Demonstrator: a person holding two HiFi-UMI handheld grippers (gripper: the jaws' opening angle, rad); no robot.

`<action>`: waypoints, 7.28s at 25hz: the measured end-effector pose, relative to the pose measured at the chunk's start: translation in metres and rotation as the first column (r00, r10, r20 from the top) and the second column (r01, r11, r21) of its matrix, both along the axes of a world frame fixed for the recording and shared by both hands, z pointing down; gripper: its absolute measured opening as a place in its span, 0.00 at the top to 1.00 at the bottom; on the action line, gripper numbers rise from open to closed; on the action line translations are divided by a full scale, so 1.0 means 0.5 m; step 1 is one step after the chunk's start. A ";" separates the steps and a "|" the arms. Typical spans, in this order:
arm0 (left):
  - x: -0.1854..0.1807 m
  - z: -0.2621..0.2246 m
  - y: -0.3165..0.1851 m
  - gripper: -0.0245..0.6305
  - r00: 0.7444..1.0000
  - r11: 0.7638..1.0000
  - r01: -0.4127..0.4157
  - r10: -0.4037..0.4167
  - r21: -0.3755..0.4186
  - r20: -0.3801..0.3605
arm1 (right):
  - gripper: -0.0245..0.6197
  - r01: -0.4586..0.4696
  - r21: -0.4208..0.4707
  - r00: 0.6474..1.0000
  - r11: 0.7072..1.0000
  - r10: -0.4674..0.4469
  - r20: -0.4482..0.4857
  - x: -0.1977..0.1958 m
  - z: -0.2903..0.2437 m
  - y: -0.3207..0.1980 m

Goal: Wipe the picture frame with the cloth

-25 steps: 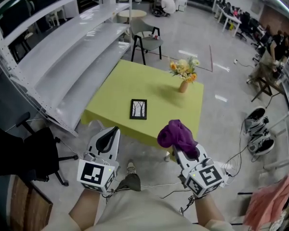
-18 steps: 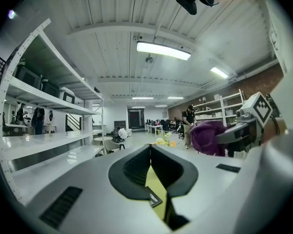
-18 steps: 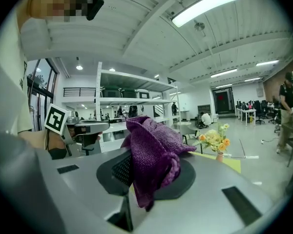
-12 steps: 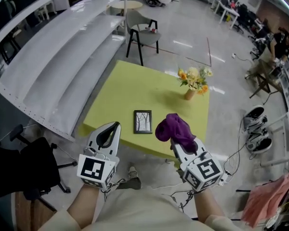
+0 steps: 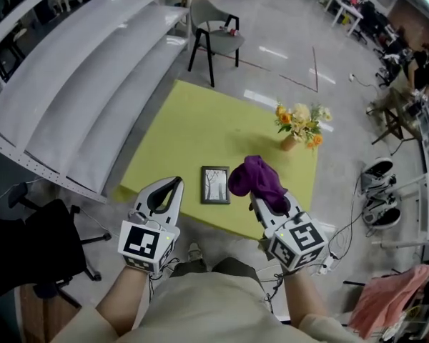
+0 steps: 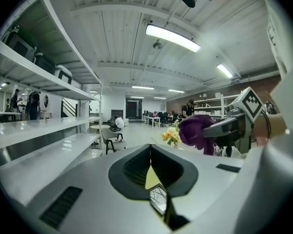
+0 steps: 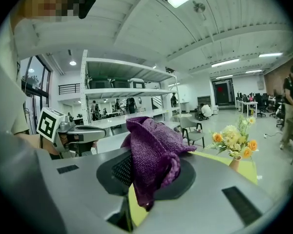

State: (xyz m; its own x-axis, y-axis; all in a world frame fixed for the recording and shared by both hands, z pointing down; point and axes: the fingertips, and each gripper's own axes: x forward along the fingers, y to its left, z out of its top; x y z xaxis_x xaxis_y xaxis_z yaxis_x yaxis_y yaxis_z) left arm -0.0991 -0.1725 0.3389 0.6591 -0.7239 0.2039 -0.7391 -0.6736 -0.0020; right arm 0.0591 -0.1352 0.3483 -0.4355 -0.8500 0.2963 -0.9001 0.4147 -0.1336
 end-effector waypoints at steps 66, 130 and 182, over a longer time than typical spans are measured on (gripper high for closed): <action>0.147 0.687 -0.085 0.95 0.983 0.784 0.099 0.017 -0.612 0.181 | 0.86 0.261 -0.587 0.901 0.766 -0.412 -0.137 -0.017 0.652 -0.217; 0.099 0.684 0.009 0.95 0.987 0.743 0.008 0.101 -0.670 0.123 | 0.86 0.320 -0.618 0.908 0.718 -0.418 -0.016 -0.159 0.639 -0.042; 0.083 -0.194 -0.072 0.95 0.996 0.972 0.083 -0.089 0.222 0.020 | 0.86 -0.055 0.273 0.998 0.960 0.051 0.022 0.189 -0.224 -0.062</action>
State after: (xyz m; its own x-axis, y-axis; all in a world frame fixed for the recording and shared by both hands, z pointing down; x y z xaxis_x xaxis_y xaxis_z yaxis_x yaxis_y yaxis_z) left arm -0.0576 -0.2083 0.2421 0.5885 -0.8068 0.0513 -0.7916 -0.5880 -0.1663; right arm 0.1535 -0.1664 0.2361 -0.3899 -0.9199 0.0430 -0.9207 0.3886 -0.0349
